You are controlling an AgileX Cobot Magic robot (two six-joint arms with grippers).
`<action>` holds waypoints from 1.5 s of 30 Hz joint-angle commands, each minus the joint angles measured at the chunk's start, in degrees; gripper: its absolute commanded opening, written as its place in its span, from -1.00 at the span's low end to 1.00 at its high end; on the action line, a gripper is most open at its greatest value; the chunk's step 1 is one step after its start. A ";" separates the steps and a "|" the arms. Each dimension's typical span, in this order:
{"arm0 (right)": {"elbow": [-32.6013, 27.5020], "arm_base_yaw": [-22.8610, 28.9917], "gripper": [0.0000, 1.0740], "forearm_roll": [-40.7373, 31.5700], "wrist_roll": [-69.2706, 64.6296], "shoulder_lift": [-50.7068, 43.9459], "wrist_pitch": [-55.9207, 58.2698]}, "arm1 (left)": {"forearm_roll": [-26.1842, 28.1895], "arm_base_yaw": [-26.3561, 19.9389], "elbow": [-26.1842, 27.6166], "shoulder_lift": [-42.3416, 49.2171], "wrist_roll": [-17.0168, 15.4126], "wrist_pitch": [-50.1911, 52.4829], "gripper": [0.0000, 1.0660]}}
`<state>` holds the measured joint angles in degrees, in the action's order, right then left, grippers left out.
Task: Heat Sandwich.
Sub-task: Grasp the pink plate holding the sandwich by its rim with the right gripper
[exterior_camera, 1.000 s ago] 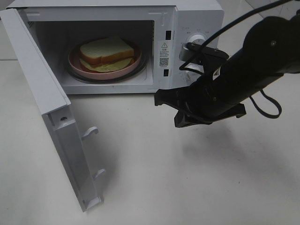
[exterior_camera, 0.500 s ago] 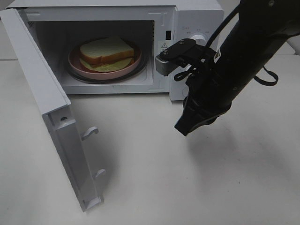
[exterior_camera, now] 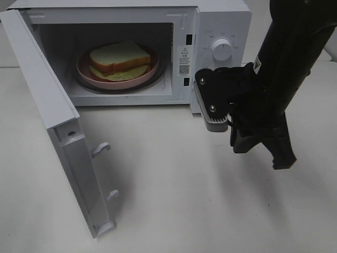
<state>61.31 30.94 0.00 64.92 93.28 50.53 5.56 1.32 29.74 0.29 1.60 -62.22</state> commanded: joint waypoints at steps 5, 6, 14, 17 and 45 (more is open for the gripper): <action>0.40 -0.06 -0.80 3.09 11.00 -0.34 0.86 | 0.46 -0.17 -0.23 0.23 -0.17 0.74 0.83; 0.40 -0.06 -0.79 3.09 11.46 -0.34 0.69 | 0.46 -0.17 -0.23 0.23 -0.17 0.74 0.83; 0.40 0.00 -0.33 3.09 11.69 -0.34 -1.60 | 0.46 -0.17 -0.23 0.23 -0.17 0.74 0.83; 0.40 0.00 0.10 2.92 11.29 -0.34 -2.86 | 0.46 -0.17 -0.23 0.23 -0.17 0.74 0.83; 8.08 3.44 0.69 4.41 7.51 3.32 -13.75 | 0.46 -0.17 -0.23 0.23 -0.17 0.74 0.83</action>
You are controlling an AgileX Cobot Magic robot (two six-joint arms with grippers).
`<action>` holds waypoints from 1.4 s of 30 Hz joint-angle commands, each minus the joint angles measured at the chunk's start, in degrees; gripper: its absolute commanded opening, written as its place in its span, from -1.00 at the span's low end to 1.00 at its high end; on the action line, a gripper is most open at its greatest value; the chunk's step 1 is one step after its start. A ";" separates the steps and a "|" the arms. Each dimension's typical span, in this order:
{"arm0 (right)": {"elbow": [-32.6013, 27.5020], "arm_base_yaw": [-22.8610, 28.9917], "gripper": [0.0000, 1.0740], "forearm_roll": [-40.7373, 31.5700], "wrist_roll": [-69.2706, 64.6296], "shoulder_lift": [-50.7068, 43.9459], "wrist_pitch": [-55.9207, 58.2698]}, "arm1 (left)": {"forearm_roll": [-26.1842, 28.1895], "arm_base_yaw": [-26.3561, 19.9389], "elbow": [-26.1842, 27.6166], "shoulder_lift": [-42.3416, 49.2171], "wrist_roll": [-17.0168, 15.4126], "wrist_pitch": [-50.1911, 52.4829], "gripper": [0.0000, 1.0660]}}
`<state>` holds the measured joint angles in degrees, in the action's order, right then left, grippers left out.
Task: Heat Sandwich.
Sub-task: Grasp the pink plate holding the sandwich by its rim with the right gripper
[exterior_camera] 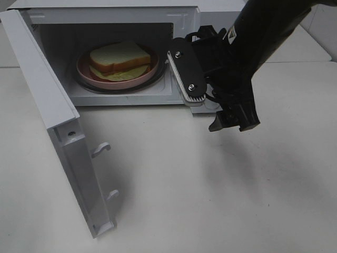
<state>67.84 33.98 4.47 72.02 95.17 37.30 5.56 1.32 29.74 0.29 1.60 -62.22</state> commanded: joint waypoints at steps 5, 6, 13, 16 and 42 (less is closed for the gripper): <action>4.30 0.69 0.68 -0.17 0.40 4.30 -2.01 | 0.46 -0.17 -0.23 0.23 -0.17 0.74 0.83; 4.81 1.15 0.68 -0.06 0.40 4.87 -2.41 | 0.46 -0.17 -0.23 0.23 -0.17 0.74 0.83; 8.25 2.98 0.68 -0.06 0.40 8.48 -4.98 | 0.46 -0.17 -0.23 0.23 -0.17 0.74 0.83; 11.29 3.04 0.68 -0.11 0.40 11.23 -5.04 | 0.46 -0.17 -0.23 0.23 -0.17 0.74 0.83; 32.26 3.04 0.64 -0.57 -3.09 28.99 -4.30 | 0.46 -0.17 -0.23 0.23 -0.17 0.74 0.83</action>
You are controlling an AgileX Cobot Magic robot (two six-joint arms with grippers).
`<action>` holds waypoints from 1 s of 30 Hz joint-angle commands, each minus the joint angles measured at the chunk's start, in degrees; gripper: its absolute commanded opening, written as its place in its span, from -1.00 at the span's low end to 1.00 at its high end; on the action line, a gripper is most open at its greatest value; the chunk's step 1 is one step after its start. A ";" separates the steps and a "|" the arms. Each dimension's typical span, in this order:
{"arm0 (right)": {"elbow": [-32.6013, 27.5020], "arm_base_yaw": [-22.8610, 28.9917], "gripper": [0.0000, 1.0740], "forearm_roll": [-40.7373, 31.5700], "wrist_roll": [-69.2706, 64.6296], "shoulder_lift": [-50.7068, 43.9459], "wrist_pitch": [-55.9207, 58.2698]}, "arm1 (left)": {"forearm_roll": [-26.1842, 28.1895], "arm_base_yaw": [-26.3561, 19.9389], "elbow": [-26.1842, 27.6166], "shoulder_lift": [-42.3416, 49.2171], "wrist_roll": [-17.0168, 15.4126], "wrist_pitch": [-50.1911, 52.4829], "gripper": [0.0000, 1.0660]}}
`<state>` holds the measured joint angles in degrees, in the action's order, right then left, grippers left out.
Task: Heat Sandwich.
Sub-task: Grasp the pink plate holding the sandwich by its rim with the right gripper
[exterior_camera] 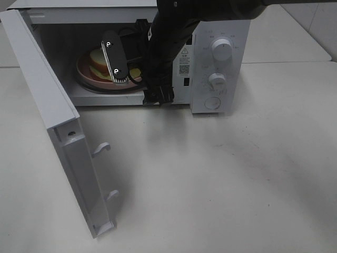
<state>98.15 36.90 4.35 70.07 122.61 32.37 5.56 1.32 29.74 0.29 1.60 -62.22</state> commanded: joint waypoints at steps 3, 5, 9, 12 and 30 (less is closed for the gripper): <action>3.90 0.11 0.64 -0.46 -1.95 3.27 0.63 | 0.46 -0.17 -0.23 0.23 -0.17 0.74 0.83; 5.21 0.11 0.63 -0.46 -2.06 4.35 0.74 | 0.46 -0.17 -0.23 0.23 -0.17 0.74 0.83; 7.68 0.11 0.63 -1.03 -2.69 6.02 1.49 | 0.46 -0.17 -0.23 0.23 -0.17 0.74 0.83; 11.06 0.11 0.61 -1.83 -4.24 8.37 3.21 | 0.46 -0.17 -0.23 0.23 -0.17 0.74 0.83; 23.26 0.29 0.58 -1.78 -7.33 16.67 9.34 | 0.46 -0.17 -0.23 0.23 -0.17 0.74 0.83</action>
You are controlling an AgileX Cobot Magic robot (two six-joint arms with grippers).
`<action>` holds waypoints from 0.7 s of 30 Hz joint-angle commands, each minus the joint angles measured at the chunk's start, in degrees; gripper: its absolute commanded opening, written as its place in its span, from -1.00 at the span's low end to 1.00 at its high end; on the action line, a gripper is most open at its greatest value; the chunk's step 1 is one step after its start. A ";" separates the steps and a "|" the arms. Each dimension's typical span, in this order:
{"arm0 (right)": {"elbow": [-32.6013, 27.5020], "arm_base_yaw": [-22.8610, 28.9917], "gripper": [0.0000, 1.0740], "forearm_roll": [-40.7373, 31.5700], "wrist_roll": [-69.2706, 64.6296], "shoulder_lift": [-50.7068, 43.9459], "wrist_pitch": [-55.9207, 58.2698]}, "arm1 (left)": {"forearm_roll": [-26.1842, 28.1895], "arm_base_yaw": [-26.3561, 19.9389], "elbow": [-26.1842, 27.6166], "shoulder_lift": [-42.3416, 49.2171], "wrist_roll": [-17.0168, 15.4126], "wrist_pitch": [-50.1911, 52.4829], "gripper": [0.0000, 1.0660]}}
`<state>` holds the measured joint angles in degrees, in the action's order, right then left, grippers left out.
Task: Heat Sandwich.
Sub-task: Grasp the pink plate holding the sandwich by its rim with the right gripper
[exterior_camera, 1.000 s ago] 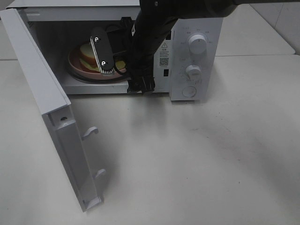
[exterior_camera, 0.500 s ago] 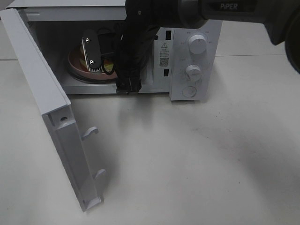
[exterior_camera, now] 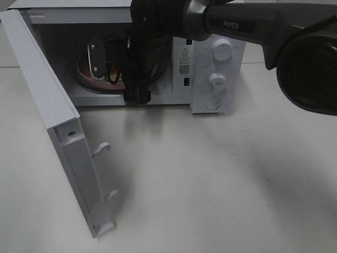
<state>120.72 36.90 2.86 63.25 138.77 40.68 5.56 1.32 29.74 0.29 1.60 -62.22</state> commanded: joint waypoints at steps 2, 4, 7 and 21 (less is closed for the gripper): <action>0.69 -0.06 0.57 -0.46 0.00 0.86 0.97 | 0.46 -0.17 -0.23 0.23 -0.17 0.74 0.83; 0.74 -0.06 0.57 -0.46 0.29 1.15 0.97 | 0.46 -0.17 -0.23 0.23 -0.17 0.74 0.83; 0.86 -0.74 0.55 -0.52 0.63 1.78 0.80 | 0.40 -0.17 -0.23 0.23 -0.17 0.74 0.83; 0.86 -1.38 0.07 0.00 0.57 2.52 2.01 | -0.17 -0.17 -0.23 0.23 -0.17 0.74 0.83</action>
<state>121.30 35.64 2.86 63.88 141.52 41.60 5.33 1.32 29.74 0.29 1.60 -62.22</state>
